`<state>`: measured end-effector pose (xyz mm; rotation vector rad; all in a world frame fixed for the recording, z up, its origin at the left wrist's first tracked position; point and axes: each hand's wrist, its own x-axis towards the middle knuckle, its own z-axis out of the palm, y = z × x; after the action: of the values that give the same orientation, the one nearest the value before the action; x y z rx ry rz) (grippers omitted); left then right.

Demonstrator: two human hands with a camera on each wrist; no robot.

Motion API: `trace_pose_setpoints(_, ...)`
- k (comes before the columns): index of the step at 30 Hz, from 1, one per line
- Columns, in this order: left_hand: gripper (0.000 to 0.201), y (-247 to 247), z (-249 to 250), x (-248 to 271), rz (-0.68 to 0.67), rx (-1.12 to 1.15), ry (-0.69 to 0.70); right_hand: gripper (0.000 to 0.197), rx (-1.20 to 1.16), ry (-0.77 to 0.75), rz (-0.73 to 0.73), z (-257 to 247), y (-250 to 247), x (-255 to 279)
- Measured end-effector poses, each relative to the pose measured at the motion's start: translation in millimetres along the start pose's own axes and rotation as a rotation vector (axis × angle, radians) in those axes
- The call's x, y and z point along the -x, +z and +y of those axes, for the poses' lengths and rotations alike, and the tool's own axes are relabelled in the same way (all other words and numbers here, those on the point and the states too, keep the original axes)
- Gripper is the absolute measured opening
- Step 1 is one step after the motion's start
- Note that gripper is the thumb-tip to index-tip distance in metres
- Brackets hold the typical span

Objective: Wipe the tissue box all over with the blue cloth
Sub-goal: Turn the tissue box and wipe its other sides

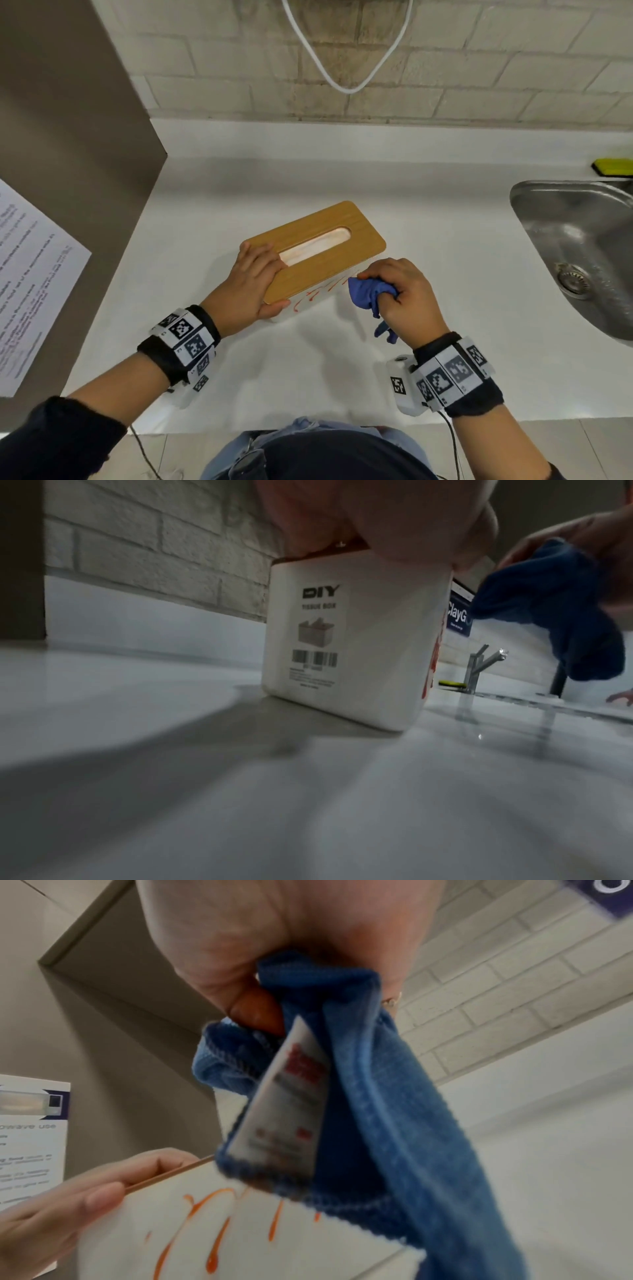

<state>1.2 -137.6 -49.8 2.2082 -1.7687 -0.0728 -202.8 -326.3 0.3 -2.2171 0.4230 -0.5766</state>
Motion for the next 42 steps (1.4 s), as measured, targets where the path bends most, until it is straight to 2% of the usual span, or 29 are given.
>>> trace_pose_setpoints(3, 0.069, 0.0, -3.2, -5.4, 0.065, 0.045, -0.003, 0.043, -0.032, 0.088, 0.056, 6.0, -5.8, 6.0)
trace_pose_setpoints(6, 0.068, -15.1, -12.8, -11.7, 0.099, 0.308, -0.123, 0.042, -0.219, 0.232, 0.169, 6.5, -14.7, 4.8)
trace_pose_setpoints(9, 0.035, -27.6, -25.5, -12.1, 0.061, 0.620, -0.245, 0.047, -0.269, 0.171, 0.363, -7.4, -16.0, -6.5)
trace_pose_setpoints(11, 0.032, -31.5, -29.1, -9.6, 0.044, 0.811, -0.277, 0.041, -0.269, 0.135, 0.459, -10.9, -7.9, -19.1)
trace_pose_setpoints(13, 0.039, -35.6, -29.4, -9.8, 0.008, 0.895, -0.280, 0.042, -0.198, 0.114, 0.494, -8.9, 4.6, -34.6)
trace_pose_setpoints(17, 0.038, -44.5, -26.2, -14.3, -0.055, 0.984, -0.264, 0.039, -0.028, 0.098, 0.416, 2.6, 40.4, -61.4)
trace_pose_setpoints(20, 0.038, -42.4, -25.1, -14.0, -0.023, 0.996, -0.296, 0.046, 0.091, 0.135, 0.360, 6.2, 68.7, -67.8)
trace_pose_setpoints(23, 0.032, -41.2, -25.8, -14.2, 0.012, 0.974, -0.348, 0.048, 0.126, 0.159, 0.382, 7.7, 79.9, -72.9)
trace_pose_setpoints(27, 0.031, -41.3, -27.5, -16.0, -0.010, 0.961, -0.362, 0.047, 0.123, 0.152, 0.418, 7.1, 81.7, -72.4)
trace_pose_setpoints(29, 0.032, -40.1, -29.6, -15.8, -0.010, 0.969, -0.365, 0.043, 0.126, 0.121, 0.399, 4.3, 85.8, -68.8)
trace_pose_setpoints(32, 0.036, -39.7, -32.1, -16.3, 0.025, 0.999, -0.366, 0.041, 0.111, 0.038, 0.287, -5.7, 99.0, -57.7)
trace_pose_setpoints(36, 0.057, -39.0, -33.2, -15.7, 0.043, 1.012, -0.338, 0.042, 0.101, -0.046, 0.199, -18.0, 112.5, -46.3)
trace_pose_setpoints(42, 0.052, -36.5, -31.5, -15.0, 0.074, 1.043, -0.347, 0.038, 0.082, -0.205, 0.084, -31.8, 121.0, -35.5)
